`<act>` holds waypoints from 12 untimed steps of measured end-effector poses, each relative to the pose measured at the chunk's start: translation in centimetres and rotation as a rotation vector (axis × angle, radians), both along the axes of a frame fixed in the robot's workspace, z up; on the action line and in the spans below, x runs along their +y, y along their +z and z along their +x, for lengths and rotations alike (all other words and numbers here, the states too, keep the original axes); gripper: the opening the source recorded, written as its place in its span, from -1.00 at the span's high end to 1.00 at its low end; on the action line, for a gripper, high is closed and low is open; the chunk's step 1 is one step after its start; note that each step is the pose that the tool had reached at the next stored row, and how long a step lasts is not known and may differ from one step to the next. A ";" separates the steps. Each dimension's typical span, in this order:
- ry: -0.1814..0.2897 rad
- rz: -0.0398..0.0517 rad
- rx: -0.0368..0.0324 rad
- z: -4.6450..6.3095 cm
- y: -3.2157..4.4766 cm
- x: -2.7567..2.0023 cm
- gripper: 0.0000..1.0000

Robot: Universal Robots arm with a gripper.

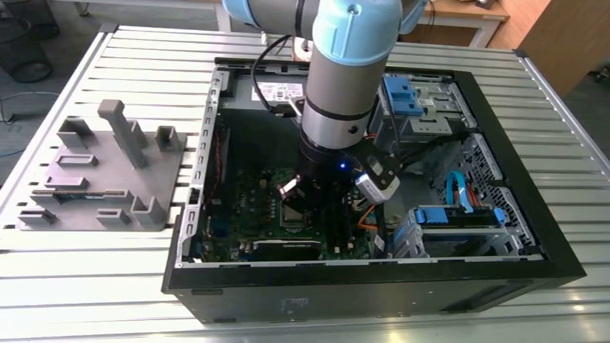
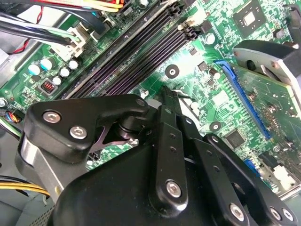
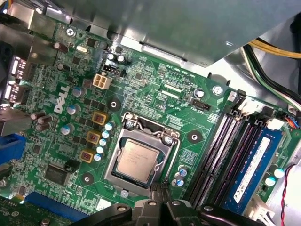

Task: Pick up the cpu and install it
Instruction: 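Install the first cpu locking lever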

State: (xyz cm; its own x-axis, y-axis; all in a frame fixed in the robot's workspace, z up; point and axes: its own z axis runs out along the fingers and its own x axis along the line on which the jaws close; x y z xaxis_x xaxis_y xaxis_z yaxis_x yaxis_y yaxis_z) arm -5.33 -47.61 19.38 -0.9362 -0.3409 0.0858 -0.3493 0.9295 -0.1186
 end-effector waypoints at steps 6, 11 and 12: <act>-0.053 0.0000 0.0000 0.0 -0.06 0.00 0.79; -0.085 -0.0001 0.0001 0.1 -0.11 -0.05 0.79; -0.087 -0.0002 0.0001 0.1 -0.11 -0.08 0.79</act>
